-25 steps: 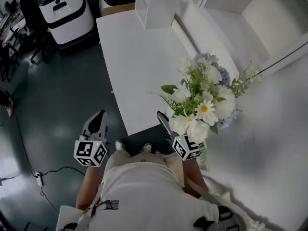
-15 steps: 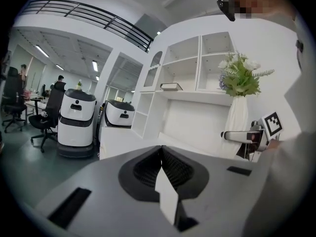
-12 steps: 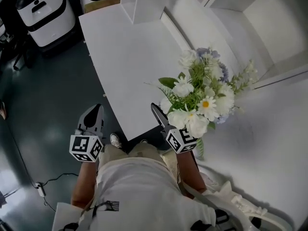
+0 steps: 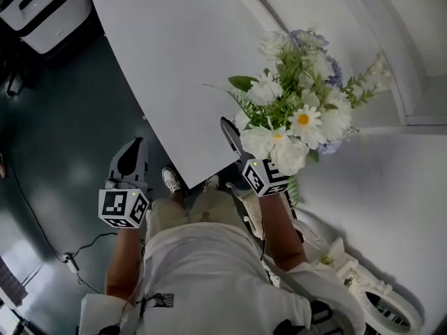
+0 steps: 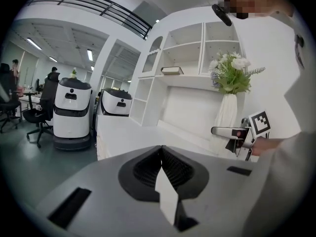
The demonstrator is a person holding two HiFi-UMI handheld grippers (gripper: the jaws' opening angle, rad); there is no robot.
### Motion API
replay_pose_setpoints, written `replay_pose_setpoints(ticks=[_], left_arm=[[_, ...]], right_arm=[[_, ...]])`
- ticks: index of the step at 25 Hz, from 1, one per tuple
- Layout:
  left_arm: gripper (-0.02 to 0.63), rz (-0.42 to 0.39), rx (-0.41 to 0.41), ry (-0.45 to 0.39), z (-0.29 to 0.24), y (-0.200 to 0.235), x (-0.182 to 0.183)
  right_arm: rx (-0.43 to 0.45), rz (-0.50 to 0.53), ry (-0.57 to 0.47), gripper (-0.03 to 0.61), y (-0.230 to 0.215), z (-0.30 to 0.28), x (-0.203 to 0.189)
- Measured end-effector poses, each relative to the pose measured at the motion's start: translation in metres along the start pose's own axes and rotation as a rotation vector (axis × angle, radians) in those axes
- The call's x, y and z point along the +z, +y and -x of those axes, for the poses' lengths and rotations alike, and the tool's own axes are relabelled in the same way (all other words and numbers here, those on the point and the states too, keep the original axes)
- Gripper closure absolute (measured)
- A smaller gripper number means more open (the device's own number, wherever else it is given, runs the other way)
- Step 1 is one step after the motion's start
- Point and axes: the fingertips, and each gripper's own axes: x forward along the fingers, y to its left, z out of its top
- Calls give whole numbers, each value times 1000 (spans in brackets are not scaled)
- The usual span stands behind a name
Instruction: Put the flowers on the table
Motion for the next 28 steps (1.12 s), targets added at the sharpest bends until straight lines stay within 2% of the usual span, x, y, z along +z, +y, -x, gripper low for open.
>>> replay_pose_setpoints(ticks=[3, 8, 11, 23, 28], left_arm=[[598, -3, 4, 14, 13, -7, 11], [598, 40, 5, 88, 44, -27, 16], [600, 39, 2, 103, 53, -32, 23], [598, 46, 14, 170, 87, -42, 21], [598, -1, 12, 145, 79, -27, 29]], right_arm=[[-17, -8, 10, 196, 2, 2, 3], [-63, -37, 100, 196, 3, 29, -3], [-96, -25, 126, 196, -4, 34, -8], [-200, 5, 164, 196, -33, 37, -24], [-231, 14, 109, 198, -38, 9, -20]])
